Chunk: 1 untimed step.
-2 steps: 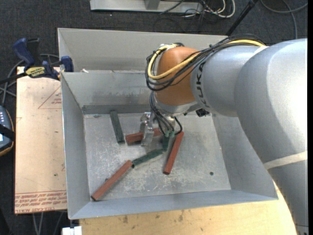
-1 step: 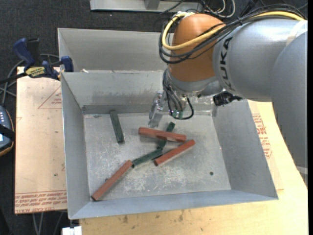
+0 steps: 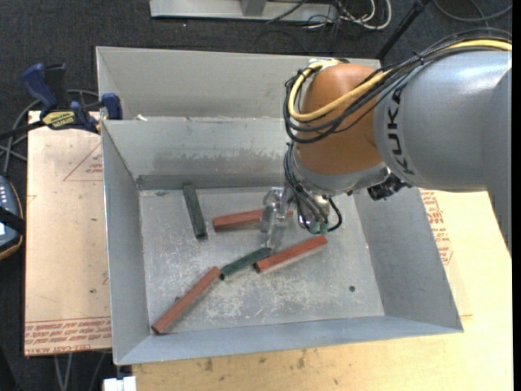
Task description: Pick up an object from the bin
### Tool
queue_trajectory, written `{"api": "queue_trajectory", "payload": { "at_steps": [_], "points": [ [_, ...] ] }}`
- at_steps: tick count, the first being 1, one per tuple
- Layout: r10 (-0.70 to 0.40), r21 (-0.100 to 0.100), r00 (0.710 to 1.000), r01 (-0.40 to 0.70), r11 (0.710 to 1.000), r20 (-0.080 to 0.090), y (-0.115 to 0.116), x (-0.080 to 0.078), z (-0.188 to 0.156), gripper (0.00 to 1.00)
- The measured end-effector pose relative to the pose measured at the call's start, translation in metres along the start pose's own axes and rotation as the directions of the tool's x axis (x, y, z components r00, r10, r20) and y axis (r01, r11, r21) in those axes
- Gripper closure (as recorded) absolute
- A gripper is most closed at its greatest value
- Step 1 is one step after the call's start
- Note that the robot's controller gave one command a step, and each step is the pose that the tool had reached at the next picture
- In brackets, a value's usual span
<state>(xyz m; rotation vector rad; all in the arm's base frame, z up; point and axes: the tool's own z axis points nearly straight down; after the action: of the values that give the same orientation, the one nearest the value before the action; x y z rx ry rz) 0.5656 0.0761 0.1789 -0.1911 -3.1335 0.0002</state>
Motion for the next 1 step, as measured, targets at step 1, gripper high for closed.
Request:
{"api": "queue_trajectory", "payload": {
  "at_steps": [1],
  "points": [
    [-0.072, -0.002, 0.997, 0.072, 0.997, 0.008, 0.0132, 0.0244, -0.0468, 1.0]
  ]
}}
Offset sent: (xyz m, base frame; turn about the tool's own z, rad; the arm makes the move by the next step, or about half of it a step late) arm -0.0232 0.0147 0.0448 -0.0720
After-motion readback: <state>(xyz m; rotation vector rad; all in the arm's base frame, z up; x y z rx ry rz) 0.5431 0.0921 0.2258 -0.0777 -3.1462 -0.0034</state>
